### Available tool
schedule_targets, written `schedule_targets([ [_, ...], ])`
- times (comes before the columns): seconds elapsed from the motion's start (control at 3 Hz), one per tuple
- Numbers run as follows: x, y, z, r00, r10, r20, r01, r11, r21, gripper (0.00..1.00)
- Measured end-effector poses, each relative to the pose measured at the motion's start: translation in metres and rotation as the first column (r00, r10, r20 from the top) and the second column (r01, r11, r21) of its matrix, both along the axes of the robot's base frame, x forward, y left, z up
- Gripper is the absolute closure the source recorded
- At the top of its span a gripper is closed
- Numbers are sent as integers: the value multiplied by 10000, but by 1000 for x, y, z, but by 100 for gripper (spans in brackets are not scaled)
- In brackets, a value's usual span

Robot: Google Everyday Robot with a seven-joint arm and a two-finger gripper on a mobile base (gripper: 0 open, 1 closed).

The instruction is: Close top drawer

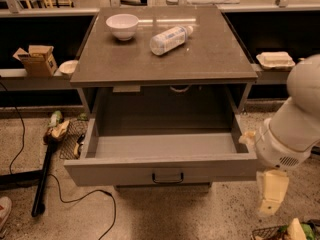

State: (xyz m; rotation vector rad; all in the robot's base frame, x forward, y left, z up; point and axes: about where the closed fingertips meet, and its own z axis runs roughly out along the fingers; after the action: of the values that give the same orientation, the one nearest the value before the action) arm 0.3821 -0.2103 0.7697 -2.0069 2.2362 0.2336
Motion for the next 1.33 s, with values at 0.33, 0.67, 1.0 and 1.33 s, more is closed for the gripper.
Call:
schedule_targets([
  [0.33,-17,4,-52,9962,200,-847,-165,9990,418,0],
  [0.67,-19,4,-55,9956,206,-910,-168,9990,424,0],
  [1.0,-20,5,-65,9956,206,-912,-188,9996,207,0],
  [1.33,-21,2,-100,9946,495,-910,-451,9978,490,18],
])
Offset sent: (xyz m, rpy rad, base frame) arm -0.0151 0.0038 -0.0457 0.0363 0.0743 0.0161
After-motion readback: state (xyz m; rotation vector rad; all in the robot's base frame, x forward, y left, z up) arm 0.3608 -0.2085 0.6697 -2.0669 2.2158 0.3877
